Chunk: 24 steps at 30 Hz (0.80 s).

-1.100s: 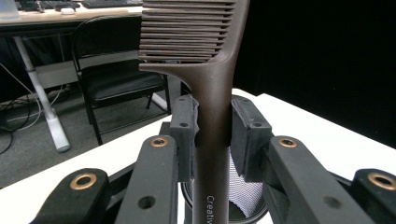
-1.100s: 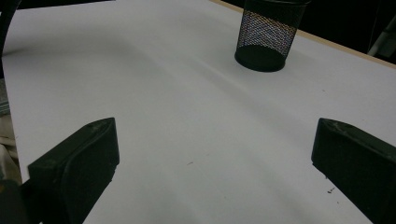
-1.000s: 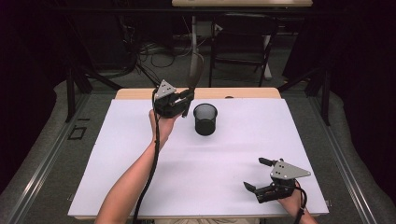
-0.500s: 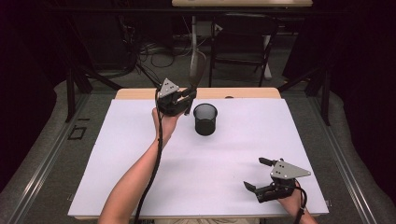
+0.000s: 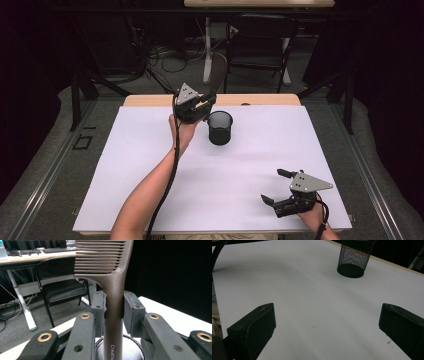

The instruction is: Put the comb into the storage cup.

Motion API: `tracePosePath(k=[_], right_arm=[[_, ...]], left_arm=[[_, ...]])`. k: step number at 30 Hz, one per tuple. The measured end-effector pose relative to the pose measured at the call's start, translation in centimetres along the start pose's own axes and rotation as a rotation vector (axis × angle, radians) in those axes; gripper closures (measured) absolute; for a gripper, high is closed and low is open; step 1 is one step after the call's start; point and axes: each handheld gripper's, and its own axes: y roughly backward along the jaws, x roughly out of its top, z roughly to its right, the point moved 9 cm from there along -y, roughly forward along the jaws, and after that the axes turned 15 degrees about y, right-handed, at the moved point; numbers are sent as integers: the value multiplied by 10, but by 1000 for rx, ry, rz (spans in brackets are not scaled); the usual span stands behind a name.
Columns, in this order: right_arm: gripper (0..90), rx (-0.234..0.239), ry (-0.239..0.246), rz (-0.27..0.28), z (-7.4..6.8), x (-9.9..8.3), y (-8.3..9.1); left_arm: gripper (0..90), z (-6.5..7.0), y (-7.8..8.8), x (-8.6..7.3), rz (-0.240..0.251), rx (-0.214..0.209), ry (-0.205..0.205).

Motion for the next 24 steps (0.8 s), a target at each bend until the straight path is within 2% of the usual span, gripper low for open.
tracePosePath(k=[14,24], right_arm=[[6,2,-1,-2,0,0,0],[7,4,3,2,-1,1,0]], left_arm=[[725,5,-12,0,7,-22,17],[725,9,-20,-3,6,-32,13]])
